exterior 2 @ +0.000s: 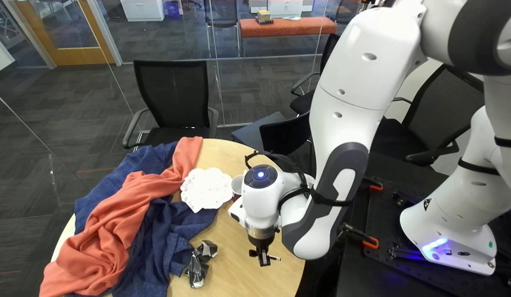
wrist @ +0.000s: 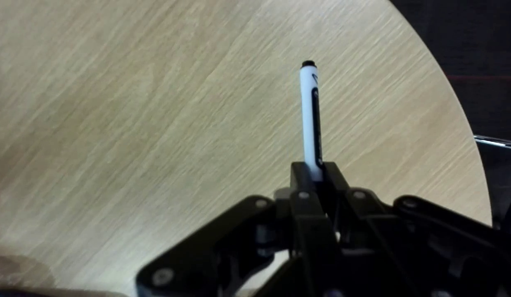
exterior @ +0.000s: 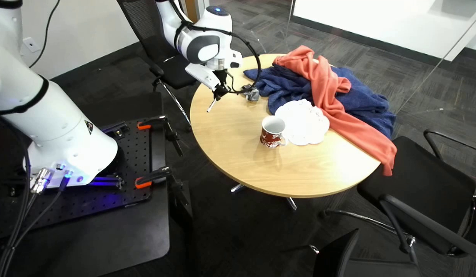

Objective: Take the marker out of the mug and put it on the table

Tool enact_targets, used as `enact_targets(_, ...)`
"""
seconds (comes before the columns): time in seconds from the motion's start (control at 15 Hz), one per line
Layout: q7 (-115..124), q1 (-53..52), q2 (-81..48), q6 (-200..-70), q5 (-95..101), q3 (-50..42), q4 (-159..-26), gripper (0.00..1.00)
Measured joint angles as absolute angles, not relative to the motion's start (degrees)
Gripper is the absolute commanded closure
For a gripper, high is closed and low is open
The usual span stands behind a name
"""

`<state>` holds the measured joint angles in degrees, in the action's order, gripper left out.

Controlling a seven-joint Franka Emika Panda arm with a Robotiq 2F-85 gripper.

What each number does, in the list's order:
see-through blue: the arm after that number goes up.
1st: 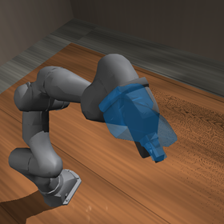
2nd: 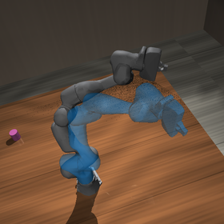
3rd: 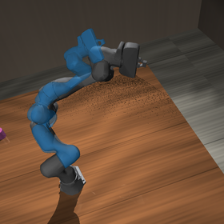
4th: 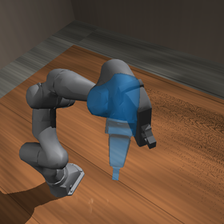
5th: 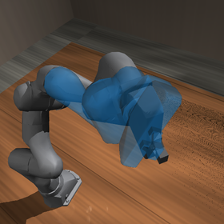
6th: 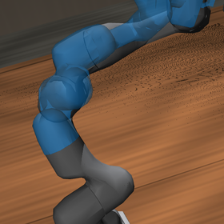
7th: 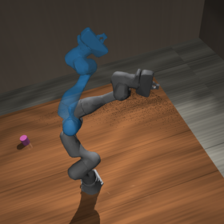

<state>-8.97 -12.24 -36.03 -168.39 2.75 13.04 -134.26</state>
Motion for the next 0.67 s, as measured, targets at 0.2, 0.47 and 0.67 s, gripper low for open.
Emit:
enact_targets(0.2,-11.12,-12.25,-38.85,-168.39,4.87,14.34,-131.63,0.97)
enact_targets(0.47,-13.49,-12.29,-41.56,-168.30,6.86,16.04,-128.58,0.97)
enact_targets(0.67,-14.65,-12.42,-43.48,-168.06,8.45,16.64,-126.56,0.97)
